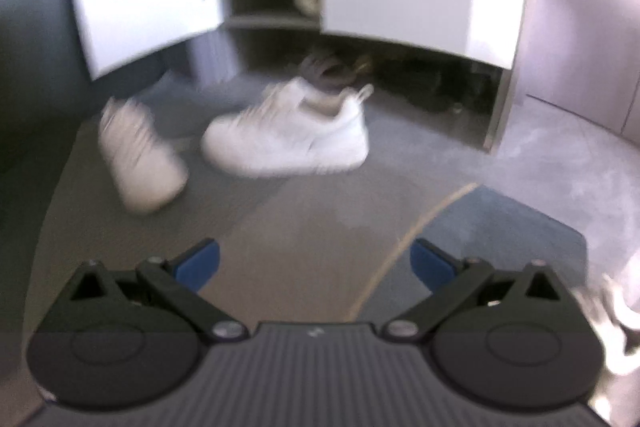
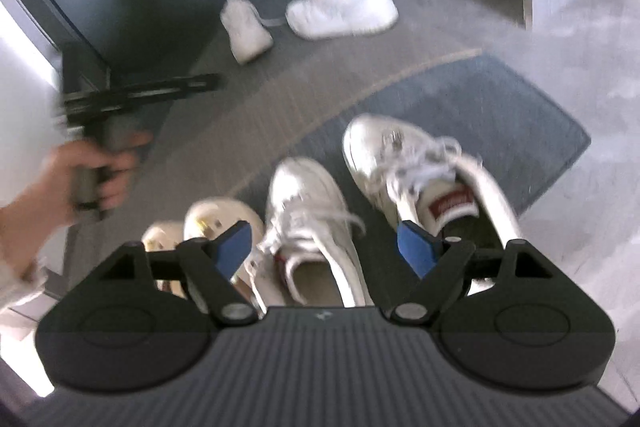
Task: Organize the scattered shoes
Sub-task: 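Move the left gripper to a third white sneaker and close on its heel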
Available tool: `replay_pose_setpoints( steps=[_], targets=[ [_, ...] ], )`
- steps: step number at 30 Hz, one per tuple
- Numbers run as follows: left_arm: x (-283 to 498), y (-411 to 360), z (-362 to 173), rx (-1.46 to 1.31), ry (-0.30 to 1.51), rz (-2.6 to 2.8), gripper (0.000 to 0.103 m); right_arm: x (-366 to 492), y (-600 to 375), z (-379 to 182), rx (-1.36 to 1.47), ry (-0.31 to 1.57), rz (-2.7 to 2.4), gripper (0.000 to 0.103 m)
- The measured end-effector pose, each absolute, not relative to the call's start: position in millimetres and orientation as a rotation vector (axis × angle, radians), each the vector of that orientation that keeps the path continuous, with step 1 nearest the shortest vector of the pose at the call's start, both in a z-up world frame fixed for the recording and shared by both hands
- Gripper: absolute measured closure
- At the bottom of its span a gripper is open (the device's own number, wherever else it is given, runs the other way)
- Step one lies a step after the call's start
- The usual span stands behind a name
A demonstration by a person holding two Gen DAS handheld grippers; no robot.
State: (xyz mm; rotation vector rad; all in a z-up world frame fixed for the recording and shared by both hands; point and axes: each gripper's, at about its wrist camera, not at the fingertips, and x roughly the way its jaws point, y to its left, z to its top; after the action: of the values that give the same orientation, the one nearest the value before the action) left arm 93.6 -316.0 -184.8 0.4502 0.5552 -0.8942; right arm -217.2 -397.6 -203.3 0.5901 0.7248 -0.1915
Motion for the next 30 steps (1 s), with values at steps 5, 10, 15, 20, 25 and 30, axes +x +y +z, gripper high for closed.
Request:
replay_pose_setpoints(
  steps=[5, 10, 15, 20, 25, 30],
  targets=[
    [114, -437, -203, 0.556, 0.502, -0.934, 0.001, -255, -427, -197, 0.683, 0.591, -0.222, 0.021],
    [156, -542, -223, 0.598, 0.533, -0.870, 0.001, -289, -472, -203, 0.760, 0.585, -0.242, 0.021],
    [202, -606, -250, 0.645, 0.633, -0.737, 0.012, -330, -525, -214, 0.860, 0.489, -0.291, 0.021],
    [211, -631, -267, 0.701, 0.683, -0.650, 0.016, -359, -559, -236, 0.979, 0.458, -0.317, 0.021],
    [223, -643, -285, 0.770, 0.805, -0.584, 0.016, -379, -577, -240, 1.014, 0.454, -0.372, 0.020],
    [221, -653, -299, 0.831, 0.823, -0.559, 0.006, -393, -590, -248, 1.037, 0.449, -0.390, 0.020]
  ],
)
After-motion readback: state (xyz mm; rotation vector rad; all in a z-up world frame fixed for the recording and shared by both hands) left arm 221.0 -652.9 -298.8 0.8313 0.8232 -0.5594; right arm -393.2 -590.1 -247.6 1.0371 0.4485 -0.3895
